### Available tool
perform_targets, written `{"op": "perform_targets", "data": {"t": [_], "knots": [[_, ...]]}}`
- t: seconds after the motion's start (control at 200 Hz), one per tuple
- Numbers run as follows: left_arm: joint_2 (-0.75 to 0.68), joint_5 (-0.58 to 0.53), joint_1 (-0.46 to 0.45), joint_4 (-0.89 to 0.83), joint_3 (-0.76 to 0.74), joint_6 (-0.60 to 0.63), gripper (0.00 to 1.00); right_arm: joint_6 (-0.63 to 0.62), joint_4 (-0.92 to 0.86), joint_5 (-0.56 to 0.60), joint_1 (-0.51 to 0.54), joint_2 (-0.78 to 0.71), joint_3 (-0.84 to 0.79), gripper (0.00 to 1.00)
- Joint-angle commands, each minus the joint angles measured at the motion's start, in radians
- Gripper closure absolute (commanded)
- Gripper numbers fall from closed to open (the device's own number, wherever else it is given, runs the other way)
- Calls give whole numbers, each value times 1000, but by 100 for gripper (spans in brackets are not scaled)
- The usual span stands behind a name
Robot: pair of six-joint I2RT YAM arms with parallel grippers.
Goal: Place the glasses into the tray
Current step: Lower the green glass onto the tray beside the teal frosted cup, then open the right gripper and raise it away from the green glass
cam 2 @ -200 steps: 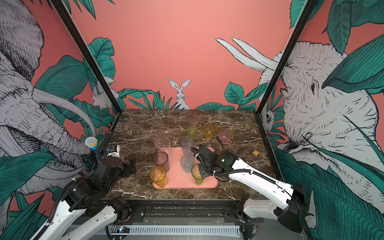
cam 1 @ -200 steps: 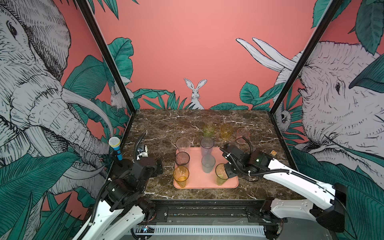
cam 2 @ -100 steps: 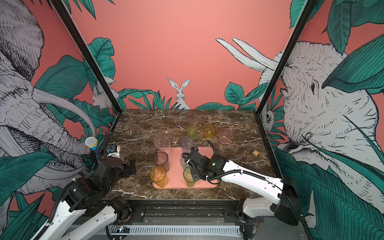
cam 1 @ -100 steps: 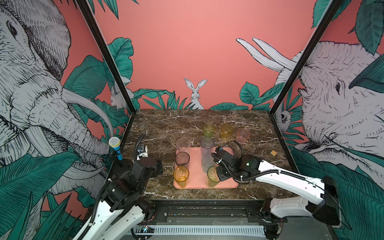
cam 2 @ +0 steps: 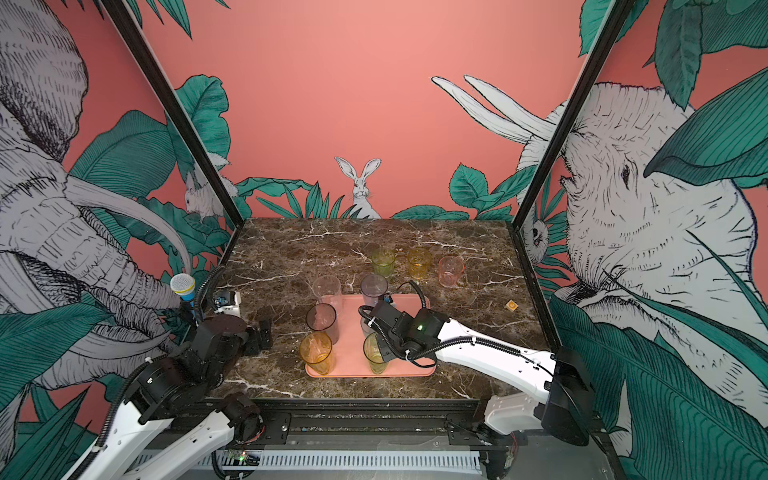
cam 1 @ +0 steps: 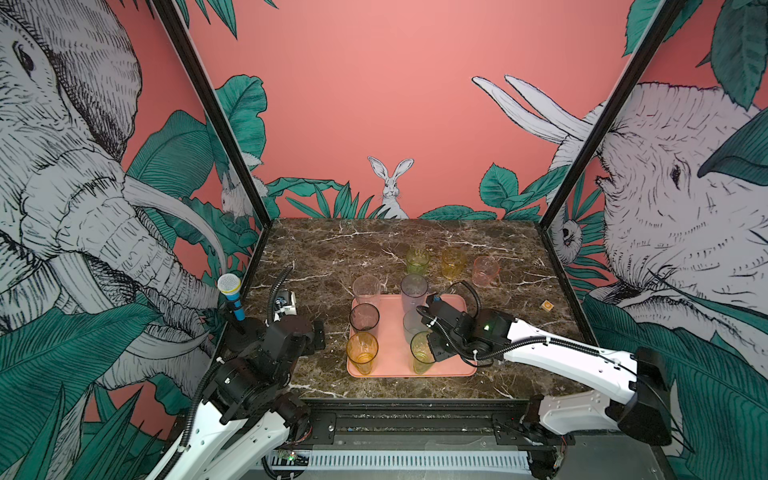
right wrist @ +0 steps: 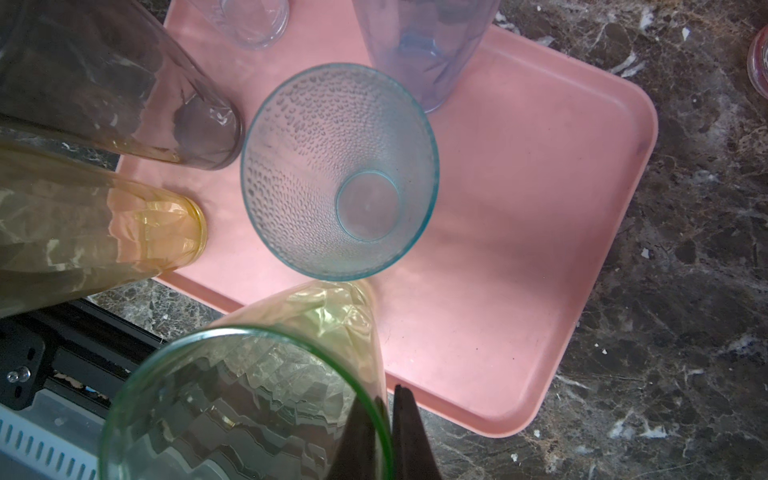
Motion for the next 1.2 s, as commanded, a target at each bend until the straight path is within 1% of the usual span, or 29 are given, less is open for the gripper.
{"op": "perform_targets", "data": {"t": [0.0,0.57,0.66,1.055,1.11,1.195], "knots": [[-12,-13,3,-3,-9,-3,1,18,36,16,8,12,-3,100],[-10,-13,3,3,-14,-4,1,10,42,22,8,58,10,100],[-10,-12,3,3,-15,-3,1,10,40,23,7,57,9,92],[-12,-9,3,2,-13,-3,1,-1,-7,-13,7,60,60,64],[-13,-10,2,1,-12,-3,1,-3,-19,-10,8,57,74,61],[-15,-12,3,0,-12,-3,1,-11,-47,-2,7,51,101,59]]}}
